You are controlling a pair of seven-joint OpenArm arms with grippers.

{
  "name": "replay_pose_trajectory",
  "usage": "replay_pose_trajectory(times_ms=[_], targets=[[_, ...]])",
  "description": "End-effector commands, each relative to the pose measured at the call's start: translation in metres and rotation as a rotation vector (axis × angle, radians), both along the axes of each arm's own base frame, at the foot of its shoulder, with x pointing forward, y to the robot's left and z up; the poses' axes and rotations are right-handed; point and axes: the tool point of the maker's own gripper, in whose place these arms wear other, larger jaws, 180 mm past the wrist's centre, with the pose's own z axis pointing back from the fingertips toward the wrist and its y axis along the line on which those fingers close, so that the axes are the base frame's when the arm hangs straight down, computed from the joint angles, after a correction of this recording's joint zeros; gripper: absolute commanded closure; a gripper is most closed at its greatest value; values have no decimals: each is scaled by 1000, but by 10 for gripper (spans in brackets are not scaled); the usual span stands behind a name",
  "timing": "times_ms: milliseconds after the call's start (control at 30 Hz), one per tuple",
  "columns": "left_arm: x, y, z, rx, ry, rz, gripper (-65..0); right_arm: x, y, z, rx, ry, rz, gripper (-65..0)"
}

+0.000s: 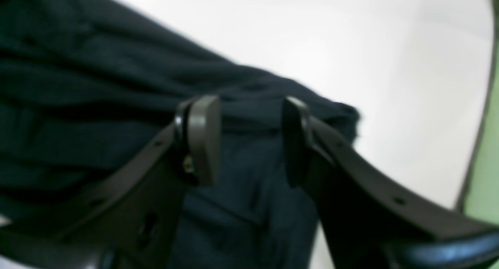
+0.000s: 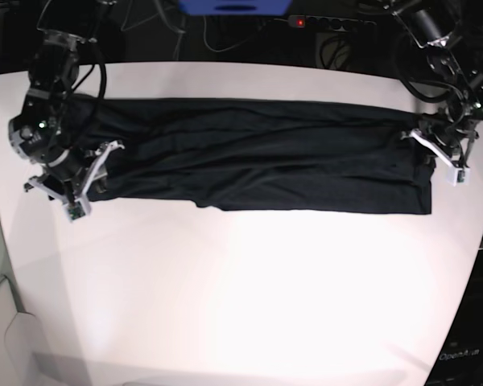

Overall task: Fold the T-shirt properly
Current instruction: 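Grasp the strip's ends with both grippers, then pull both strip ends apart to straighten the strip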

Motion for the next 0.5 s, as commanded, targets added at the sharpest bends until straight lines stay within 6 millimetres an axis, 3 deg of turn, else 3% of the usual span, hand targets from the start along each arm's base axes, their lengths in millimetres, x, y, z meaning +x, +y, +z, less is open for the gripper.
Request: replay_pose_trajectory(times_ms=[0, 100, 233, 467], targets=[[9, 13, 11, 26, -24, 3, -38, 7, -9, 10, -5, -34, -15, -274], [8, 18, 7, 20, -10, 8, -38, 4, -20, 0, 7, -7, -52, -274], [9, 21, 10, 32, -13, 7, -38, 0, -21, -13, 28, 26, -62, -274], [8, 37, 19, 70, -14, 11, -38, 2, -20, -13, 31, 25, -62, -274]])
